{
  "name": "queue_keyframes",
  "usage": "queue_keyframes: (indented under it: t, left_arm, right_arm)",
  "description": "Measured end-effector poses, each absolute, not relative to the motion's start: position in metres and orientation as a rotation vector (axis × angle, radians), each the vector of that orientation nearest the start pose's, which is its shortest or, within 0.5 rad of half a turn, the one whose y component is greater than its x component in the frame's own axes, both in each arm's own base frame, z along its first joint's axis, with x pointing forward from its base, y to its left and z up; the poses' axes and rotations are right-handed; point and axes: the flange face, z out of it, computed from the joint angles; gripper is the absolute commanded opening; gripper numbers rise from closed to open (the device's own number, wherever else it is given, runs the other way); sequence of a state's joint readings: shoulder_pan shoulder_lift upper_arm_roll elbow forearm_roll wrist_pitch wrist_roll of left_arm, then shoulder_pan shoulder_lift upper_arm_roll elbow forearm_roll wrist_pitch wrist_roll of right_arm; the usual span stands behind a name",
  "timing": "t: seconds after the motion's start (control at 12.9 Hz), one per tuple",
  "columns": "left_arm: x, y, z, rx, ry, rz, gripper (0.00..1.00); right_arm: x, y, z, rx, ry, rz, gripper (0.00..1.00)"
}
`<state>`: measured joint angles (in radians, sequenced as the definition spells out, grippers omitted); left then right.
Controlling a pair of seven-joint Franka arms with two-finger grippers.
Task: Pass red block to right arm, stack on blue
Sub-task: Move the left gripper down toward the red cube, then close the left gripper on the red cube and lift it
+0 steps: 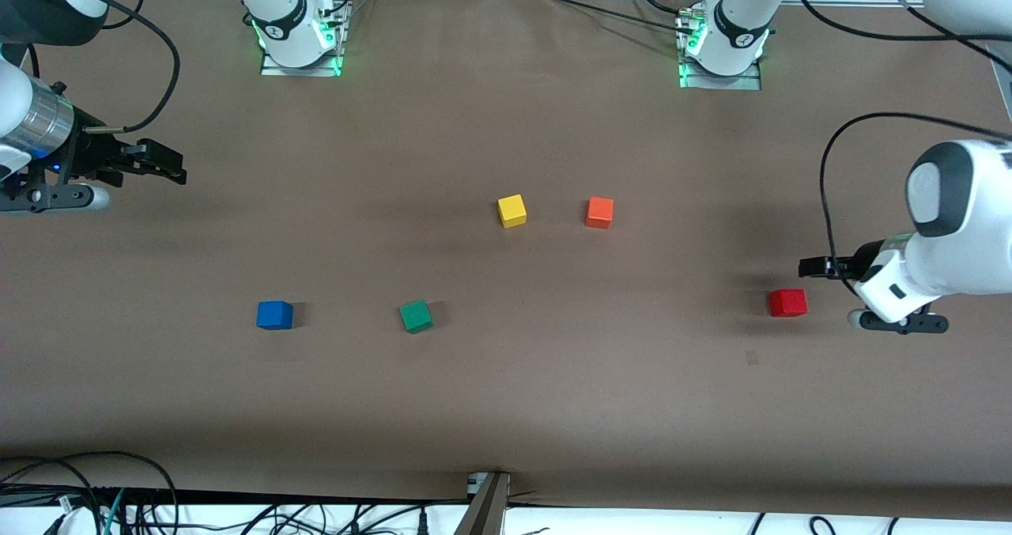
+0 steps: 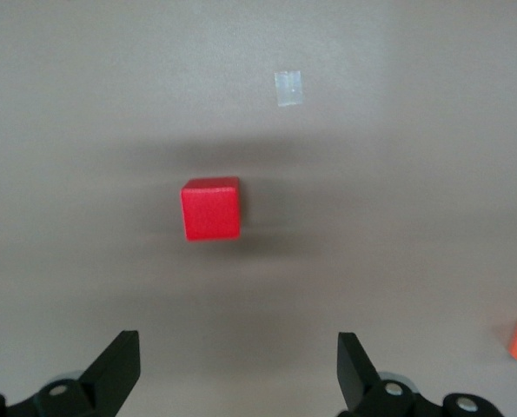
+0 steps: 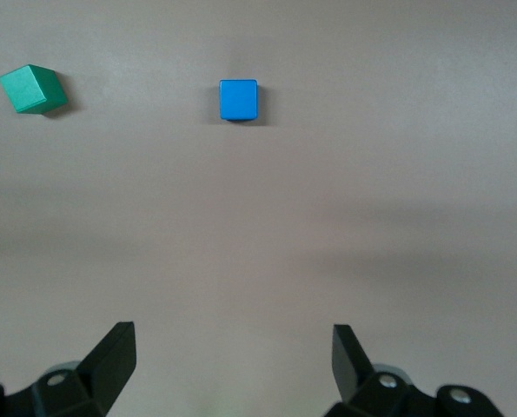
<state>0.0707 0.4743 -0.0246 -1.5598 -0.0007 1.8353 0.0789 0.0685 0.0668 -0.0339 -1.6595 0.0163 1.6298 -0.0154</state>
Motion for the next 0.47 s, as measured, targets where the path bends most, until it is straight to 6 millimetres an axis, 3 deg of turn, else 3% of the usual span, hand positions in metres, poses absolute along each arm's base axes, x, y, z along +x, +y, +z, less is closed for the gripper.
queue_keyframes:
  t: [0.47]
  left_arm:
    - [0.64, 0.028, 0.269, -3.135, 0.09, 0.139, 1.0]
  right_arm:
    - [0.572, 0.023, 0.55, -3.124, -0.077, 0.153, 1.0]
